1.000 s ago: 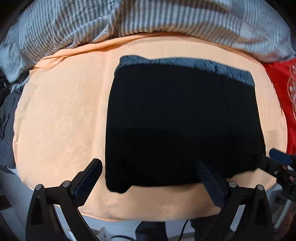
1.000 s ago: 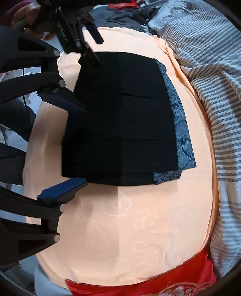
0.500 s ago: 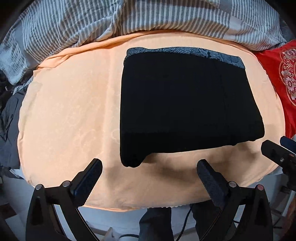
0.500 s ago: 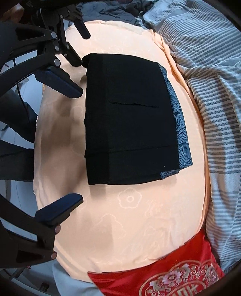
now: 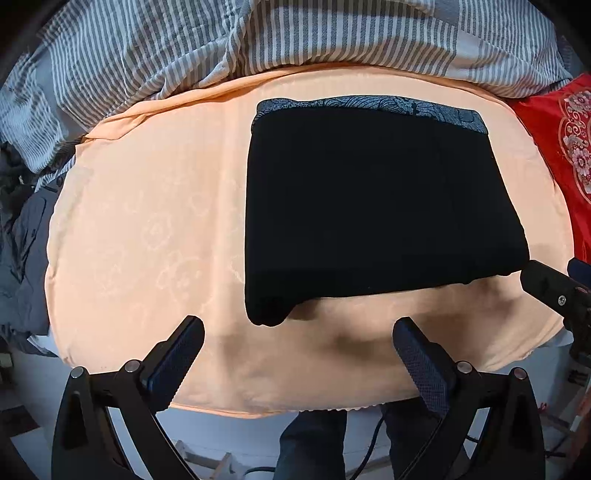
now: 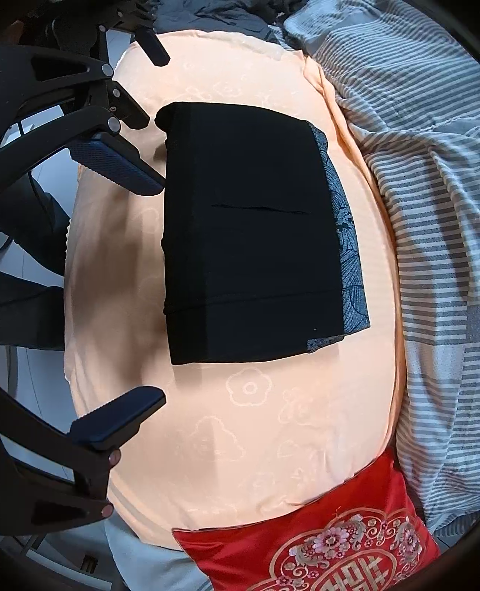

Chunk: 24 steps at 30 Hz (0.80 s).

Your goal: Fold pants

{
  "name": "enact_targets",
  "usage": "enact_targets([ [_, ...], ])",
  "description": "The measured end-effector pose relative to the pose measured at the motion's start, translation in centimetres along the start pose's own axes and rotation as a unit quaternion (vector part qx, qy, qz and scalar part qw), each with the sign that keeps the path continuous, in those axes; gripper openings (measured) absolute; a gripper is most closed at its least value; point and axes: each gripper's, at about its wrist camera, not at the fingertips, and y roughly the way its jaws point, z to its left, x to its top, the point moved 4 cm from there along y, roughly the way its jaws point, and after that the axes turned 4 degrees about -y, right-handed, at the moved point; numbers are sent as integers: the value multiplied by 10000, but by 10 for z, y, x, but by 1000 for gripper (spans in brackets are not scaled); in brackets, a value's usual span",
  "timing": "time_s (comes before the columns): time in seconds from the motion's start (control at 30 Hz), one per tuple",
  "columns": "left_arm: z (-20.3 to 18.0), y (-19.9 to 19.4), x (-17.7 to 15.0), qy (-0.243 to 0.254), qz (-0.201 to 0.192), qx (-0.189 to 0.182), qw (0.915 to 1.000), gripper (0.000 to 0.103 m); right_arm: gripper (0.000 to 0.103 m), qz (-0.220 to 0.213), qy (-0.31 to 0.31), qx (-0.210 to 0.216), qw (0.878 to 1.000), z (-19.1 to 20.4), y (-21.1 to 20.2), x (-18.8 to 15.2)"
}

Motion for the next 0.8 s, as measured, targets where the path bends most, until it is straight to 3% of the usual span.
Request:
enact_targets([
  [0.8,1,1,3,-74,-2,77,9999,103,103,107,-38,34,9999,4,6,-3],
])
